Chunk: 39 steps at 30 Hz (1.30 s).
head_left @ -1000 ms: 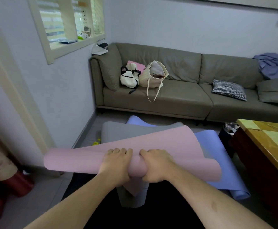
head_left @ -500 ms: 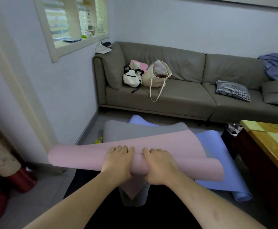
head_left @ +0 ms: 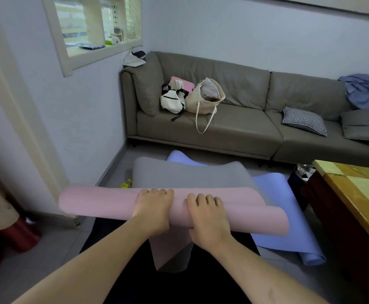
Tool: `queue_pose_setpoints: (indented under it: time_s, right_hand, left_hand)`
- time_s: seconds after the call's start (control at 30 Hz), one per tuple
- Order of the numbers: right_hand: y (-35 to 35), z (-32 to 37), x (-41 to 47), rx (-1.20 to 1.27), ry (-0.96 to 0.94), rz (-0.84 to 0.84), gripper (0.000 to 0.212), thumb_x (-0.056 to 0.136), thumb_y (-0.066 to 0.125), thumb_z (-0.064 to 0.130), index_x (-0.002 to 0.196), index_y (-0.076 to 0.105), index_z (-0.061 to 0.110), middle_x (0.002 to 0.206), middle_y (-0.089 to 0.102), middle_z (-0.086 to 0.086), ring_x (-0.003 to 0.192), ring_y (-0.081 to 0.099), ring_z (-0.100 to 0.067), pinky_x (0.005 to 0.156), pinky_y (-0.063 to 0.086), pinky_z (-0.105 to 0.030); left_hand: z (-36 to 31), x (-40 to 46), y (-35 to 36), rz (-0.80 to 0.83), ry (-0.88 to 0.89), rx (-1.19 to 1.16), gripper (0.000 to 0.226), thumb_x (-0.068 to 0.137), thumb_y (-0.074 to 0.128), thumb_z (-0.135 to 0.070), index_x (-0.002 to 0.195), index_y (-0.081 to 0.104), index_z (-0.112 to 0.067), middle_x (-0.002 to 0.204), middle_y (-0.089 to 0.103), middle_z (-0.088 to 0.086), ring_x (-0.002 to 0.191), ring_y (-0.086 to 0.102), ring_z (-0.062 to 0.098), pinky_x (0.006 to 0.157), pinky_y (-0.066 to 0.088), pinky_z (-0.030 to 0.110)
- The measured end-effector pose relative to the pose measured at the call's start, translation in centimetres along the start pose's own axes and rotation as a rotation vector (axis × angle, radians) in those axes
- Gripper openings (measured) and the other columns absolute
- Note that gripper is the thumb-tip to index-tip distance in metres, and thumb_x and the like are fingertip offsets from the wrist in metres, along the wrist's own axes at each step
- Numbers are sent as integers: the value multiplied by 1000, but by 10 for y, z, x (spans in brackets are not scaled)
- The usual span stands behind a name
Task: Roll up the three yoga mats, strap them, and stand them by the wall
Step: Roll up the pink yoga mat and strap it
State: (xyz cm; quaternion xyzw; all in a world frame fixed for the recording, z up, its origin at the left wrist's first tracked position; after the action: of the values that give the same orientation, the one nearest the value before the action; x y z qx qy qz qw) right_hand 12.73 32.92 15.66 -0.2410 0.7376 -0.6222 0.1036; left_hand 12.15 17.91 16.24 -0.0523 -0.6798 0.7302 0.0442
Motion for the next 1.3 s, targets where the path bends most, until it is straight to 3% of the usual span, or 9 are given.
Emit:
queue_pose_setpoints:
  time_s: [0.2, 0.47, 0.6, 0.73, 0.83, 0.93, 1.03, 1.13, 1.3]
  right_hand:
    - [-11, -7, 18, 60, -62, 134, 60, 73, 78, 33, 121, 47, 19, 114, 63, -8, 100, 63, -33, 76, 40, -41]
    - [-22, -15, 29, 150, -70, 243, 53, 66, 77, 39, 102, 41, 26, 105, 65, -2, 96, 67, -30, 68, 40, -35]
    - [-23, -12, 22, 158, -63, 181, 56, 68, 77, 40, 110, 43, 24, 107, 62, -3, 96, 64, -31, 70, 42, -38]
    - [-16, -6, -1, 61, -122, 68, 78, 69, 86, 49, 127, 43, 20, 119, 60, -5, 103, 60, -31, 88, 49, -45]
    - [-14, -10, -3, 41, -113, 83, 74, 69, 86, 44, 124, 42, 21, 114, 60, -4, 101, 60, -31, 83, 46, -44]
    - [-21, -12, 8, 112, -132, 152, 56, 68, 76, 32, 109, 39, 24, 106, 61, -2, 95, 62, -31, 73, 46, -41]
    - [-22, -15, 15, 136, -133, 233, 51, 66, 75, 31, 101, 39, 24, 102, 63, -1, 90, 65, -31, 69, 50, -40]
    - [-26, -18, 24, 143, -133, 281, 51, 66, 79, 37, 103, 46, 25, 104, 66, -1, 91, 67, -30, 67, 46, -36]
    - [-30, -16, 31, 154, -122, 335, 52, 65, 82, 39, 104, 51, 26, 103, 68, 0, 91, 69, -28, 68, 49, -34]
  left_hand:
    - [-2, -7, 9, -88, -6, 34, 52, 77, 69, -34, 123, 47, -24, 122, 60, -1, 114, 57, 25, 100, 39, 40]
    - [1, 0, -5, -8, 1, 18, 51, 76, 76, -40, 116, 48, -26, 114, 64, -1, 106, 62, 26, 91, 44, 40]
    - [2, 0, -16, 52, 15, -8, 59, 66, 86, -44, 104, 44, -28, 108, 66, -4, 100, 65, 24, 75, 41, 36]
    - [3, 0, -18, 103, 21, -39, 64, 62, 86, -49, 110, 50, -28, 111, 66, -4, 100, 66, 23, 73, 41, 35]
    - [-1, -3, -18, 139, 18, -40, 67, 61, 86, -51, 112, 50, -27, 110, 66, -4, 99, 66, 24, 73, 43, 36]
    - [-2, -4, -19, 151, 3, -27, 68, 64, 86, -51, 116, 51, -25, 113, 65, -3, 102, 65, 24, 75, 41, 37]
    - [-4, -7, -14, 128, -8, -18, 68, 69, 83, -48, 123, 48, -25, 120, 62, -2, 109, 60, 24, 89, 43, 41]
    - [-7, -11, -9, 48, -6, 27, 67, 75, 74, -49, 130, 45, -23, 126, 59, 0, 116, 57, 27, 100, 41, 44]
    - [-7, -10, -8, 10, -26, 46, 65, 77, 72, -55, 127, 45, -23, 126, 60, 1, 117, 58, 28, 102, 40, 45]
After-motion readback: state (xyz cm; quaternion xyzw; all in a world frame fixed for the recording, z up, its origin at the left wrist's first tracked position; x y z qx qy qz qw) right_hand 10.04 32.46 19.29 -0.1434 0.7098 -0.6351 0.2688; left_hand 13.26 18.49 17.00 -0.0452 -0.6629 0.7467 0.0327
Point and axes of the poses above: each hand's wrist, its own x-axis towards the middle knuckle, its own y-axis out of the palm, z = x × y, the point moved 6 cm from there along x, towards the middle knuckle
